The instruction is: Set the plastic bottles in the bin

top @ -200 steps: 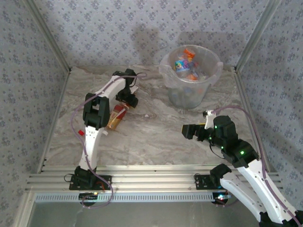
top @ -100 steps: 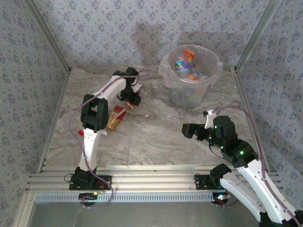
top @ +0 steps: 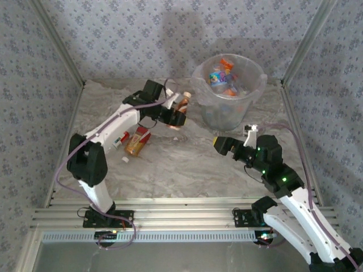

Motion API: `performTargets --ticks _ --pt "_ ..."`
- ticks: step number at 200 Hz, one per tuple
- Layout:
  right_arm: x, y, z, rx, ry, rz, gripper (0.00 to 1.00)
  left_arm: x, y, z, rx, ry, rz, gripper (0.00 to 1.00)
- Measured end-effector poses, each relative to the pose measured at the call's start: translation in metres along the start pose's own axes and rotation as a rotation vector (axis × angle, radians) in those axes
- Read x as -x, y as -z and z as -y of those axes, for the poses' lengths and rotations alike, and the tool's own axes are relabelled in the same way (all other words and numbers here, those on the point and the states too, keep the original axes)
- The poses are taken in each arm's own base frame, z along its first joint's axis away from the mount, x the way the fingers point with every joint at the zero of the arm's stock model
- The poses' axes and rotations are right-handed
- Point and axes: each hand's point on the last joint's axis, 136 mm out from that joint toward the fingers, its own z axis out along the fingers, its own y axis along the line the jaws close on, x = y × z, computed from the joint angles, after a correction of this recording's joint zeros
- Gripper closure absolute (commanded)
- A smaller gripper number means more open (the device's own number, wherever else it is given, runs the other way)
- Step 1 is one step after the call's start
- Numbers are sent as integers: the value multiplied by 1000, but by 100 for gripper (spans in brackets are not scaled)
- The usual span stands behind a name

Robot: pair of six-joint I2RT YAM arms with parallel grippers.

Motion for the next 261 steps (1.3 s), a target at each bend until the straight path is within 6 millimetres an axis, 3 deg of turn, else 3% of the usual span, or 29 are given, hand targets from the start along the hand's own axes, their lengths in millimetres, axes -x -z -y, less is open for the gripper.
performTargets --ticks 31,50,89,122,168,217,245,258,261 --pt "11 -8 -14 42 -33 -1 4 -19 -12 54 -133 -61 12 52" --pt "16 -13 -18 63 -53 -2 7 -24 -9 86 -213 -116 47 52" --pt "25 -20 -24 78 -76 -3 14 -29 12 134 -326 -213 115 52" --pt "36 -17 -35 104 -63 11 21 -42 9 166 -392 -272 91 52" --pt "47 -17 -49 142 -49 19 41 -56 5 188 -437 -291 54 51" --pt "48 -17 -57 175 -35 7 66 -58 4 190 -438 -287 49 46" --pt "48 -18 -57 173 -35 2 72 -57 4 189 -434 -289 53 29" --pt "49 -17 -58 168 -31 -1 73 -58 4 190 -435 -297 53 2" --pt "49 -17 -58 165 -29 -1 73 -58 4 189 -435 -290 52 1"
